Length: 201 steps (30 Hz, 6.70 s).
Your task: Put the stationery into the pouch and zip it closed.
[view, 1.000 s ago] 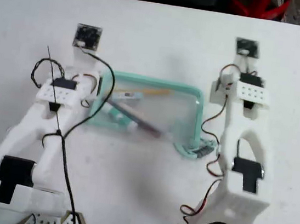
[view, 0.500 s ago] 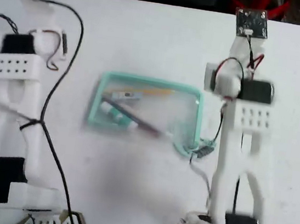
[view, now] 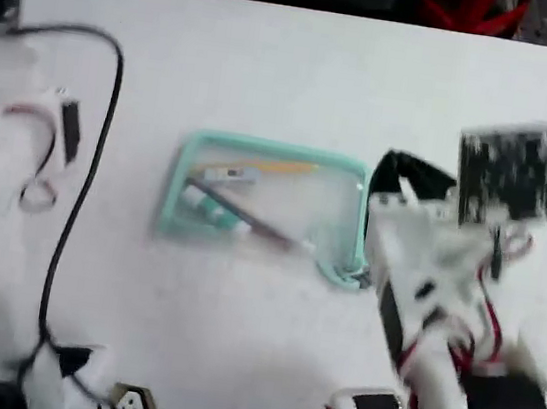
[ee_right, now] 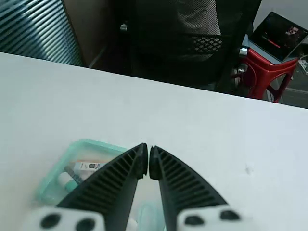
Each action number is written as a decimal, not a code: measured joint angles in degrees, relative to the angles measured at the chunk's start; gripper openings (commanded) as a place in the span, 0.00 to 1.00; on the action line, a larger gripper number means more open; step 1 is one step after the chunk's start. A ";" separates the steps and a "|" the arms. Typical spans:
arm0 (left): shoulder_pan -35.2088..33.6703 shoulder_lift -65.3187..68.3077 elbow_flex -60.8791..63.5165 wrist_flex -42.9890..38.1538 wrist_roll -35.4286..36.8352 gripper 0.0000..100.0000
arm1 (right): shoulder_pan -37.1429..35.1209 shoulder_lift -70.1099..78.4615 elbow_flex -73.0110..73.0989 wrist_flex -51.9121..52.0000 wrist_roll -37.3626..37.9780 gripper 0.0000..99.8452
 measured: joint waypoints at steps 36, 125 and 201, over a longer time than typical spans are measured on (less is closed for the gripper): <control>6.33 -74.37 101.36 -38.95 -11.69 0.02 | 1.41 -47.38 60.57 -12.66 0.00 0.17; -1.41 -74.46 113.93 -26.29 -12.84 0.02 | 9.67 -46.86 91.34 -8.26 0.00 0.02; -1.41 -74.46 113.93 -26.29 -12.84 0.03 | 9.67 -46.86 91.34 -8.26 0.00 0.02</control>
